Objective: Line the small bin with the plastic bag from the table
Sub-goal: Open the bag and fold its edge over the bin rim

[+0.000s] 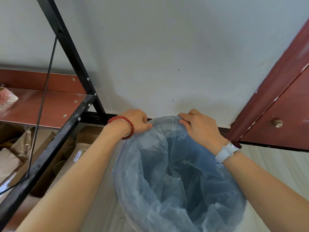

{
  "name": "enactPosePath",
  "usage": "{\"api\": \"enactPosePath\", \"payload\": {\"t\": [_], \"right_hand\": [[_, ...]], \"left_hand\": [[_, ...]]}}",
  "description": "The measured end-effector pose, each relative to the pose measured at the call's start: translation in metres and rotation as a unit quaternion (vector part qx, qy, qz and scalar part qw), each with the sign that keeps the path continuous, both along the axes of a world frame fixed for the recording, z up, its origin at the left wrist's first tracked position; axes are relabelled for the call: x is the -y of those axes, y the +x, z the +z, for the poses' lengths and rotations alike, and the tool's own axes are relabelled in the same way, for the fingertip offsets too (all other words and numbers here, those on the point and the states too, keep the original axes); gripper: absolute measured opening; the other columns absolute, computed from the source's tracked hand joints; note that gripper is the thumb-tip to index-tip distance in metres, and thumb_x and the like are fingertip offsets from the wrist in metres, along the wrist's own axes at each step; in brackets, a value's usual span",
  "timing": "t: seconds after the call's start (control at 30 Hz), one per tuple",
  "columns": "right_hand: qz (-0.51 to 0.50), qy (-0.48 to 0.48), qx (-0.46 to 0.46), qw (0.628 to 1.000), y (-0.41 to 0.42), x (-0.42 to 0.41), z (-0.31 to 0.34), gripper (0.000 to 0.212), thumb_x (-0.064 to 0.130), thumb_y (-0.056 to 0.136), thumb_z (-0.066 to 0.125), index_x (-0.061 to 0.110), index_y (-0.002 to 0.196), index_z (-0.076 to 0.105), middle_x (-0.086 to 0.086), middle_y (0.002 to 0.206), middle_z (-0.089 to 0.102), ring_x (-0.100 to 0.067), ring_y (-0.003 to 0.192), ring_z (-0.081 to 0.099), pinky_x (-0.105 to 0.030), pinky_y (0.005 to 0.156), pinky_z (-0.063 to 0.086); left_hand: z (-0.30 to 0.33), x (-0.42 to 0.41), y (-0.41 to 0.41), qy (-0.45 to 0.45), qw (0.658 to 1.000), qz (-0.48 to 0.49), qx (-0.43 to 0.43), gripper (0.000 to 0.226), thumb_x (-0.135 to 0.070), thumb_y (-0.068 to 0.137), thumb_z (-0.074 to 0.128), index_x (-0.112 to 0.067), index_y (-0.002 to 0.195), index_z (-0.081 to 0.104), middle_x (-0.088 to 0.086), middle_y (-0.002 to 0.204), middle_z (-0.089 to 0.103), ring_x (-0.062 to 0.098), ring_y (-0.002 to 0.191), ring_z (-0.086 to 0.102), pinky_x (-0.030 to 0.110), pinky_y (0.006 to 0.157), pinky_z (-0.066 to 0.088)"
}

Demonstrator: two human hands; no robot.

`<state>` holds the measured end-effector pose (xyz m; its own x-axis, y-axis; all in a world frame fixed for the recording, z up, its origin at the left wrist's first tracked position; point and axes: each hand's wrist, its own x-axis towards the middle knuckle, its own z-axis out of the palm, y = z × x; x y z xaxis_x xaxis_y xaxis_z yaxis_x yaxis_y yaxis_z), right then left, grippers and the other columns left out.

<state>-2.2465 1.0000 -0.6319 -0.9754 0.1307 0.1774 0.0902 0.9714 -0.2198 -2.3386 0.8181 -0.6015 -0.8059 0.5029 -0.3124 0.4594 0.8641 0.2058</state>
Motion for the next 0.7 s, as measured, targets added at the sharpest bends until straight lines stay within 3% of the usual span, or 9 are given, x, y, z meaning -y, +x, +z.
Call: {"api": "enactPosePath", "payload": {"t": [0.07, 0.17, 0.23, 0.3, 0.43, 0.53, 0.7], "right_hand": [[0.045, -0.021, 0.027, 0.998, -0.003, 0.009, 0.003, 0.033, 0.031, 0.096, 0.038, 0.023, 0.125, 0.051, -0.006, 0.114, 0.057, -0.03, 0.102, 0.057, -0.037, 0.075, 0.047], [0.097, -0.088, 0.091, 0.987, -0.009, 0.021, 0.013, 0.04, 0.032, 0.093, 0.044, 0.023, 0.133, 0.044, -0.005, 0.123, 0.056, -0.025, 0.114, 0.052, -0.037, 0.092, 0.043], [0.104, -0.171, 0.115, 0.973, -0.01, 0.02, 0.025, 0.042, 0.033, 0.092, 0.046, 0.022, 0.132, 0.045, -0.003, 0.131, 0.052, -0.021, 0.117, 0.051, -0.033, 0.098, 0.039], [0.088, -0.202, 0.115, 0.969, -0.008, 0.01, 0.036, 0.038, 0.033, 0.092, 0.047, 0.021, 0.128, 0.05, -0.002, 0.132, 0.05, -0.019, 0.112, 0.053, -0.028, 0.095, 0.037], [0.049, -0.142, 0.179, 0.972, 0.005, -0.01, 0.042, 0.038, 0.033, 0.088, 0.054, 0.018, 0.124, 0.051, -0.005, 0.122, 0.058, -0.014, 0.094, 0.05, -0.024, 0.084, 0.035], [0.021, -0.136, 0.224, 0.965, 0.011, -0.015, 0.03, 0.04, 0.031, 0.086, 0.057, 0.015, 0.123, 0.049, -0.007, 0.121, 0.058, -0.022, 0.101, 0.054, -0.029, 0.086, 0.041], [-0.061, -0.065, 0.126, 0.988, 0.006, -0.007, 0.013, 0.028, 0.02, 0.09, 0.047, 0.009, 0.116, 0.049, -0.016, 0.113, 0.061, -0.036, 0.101, 0.056, -0.037, 0.077, 0.043]], "left_hand": [[0.009, 0.012, -0.001, -0.026, 0.996, -0.029, 0.078, 0.036, -0.041, 0.087, 0.051, -0.011, 0.105, 0.062, 0.008, 0.111, 0.065, 0.025, 0.104, 0.058, 0.031, 0.089, 0.043], [0.012, 0.015, 0.006, 0.077, 0.988, -0.012, 0.133, 0.049, -0.041, 0.087, 0.052, -0.018, 0.13, 0.047, 0.002, 0.127, 0.059, 0.018, 0.115, 0.054, 0.024, 0.097, 0.037], [0.007, 0.011, 0.007, 0.149, 0.985, 0.007, 0.09, 0.042, -0.035, 0.088, 0.053, -0.016, 0.126, 0.051, 0.005, 0.125, 0.061, 0.019, 0.111, 0.056, 0.021, 0.091, 0.037], [-0.001, 0.006, 0.011, 0.205, 0.977, 0.016, 0.065, 0.033, -0.029, 0.088, 0.056, -0.016, 0.118, 0.058, 0.008, 0.118, 0.065, 0.018, 0.101, 0.059, 0.021, 0.087, 0.039], [-0.016, -0.012, 0.022, 0.224, 0.974, -0.025, 0.041, 0.028, -0.025, 0.086, 0.058, -0.014, 0.111, 0.064, 0.008, 0.113, 0.067, 0.015, 0.095, 0.057, 0.017, 0.082, 0.037], [-0.022, -0.022, 0.023, 0.208, 0.977, -0.034, -0.005, 0.025, -0.02, 0.09, 0.051, -0.007, 0.108, 0.063, 0.013, 0.113, 0.065, 0.025, 0.104, 0.057, 0.02, 0.081, 0.035], [-0.024, -0.018, 0.02, 0.198, 0.978, 0.028, -0.052, 0.025, -0.016, 0.092, 0.045, -0.002, 0.107, 0.059, 0.018, 0.113, 0.061, 0.03, 0.106, 0.054, 0.03, 0.087, 0.038]]}}
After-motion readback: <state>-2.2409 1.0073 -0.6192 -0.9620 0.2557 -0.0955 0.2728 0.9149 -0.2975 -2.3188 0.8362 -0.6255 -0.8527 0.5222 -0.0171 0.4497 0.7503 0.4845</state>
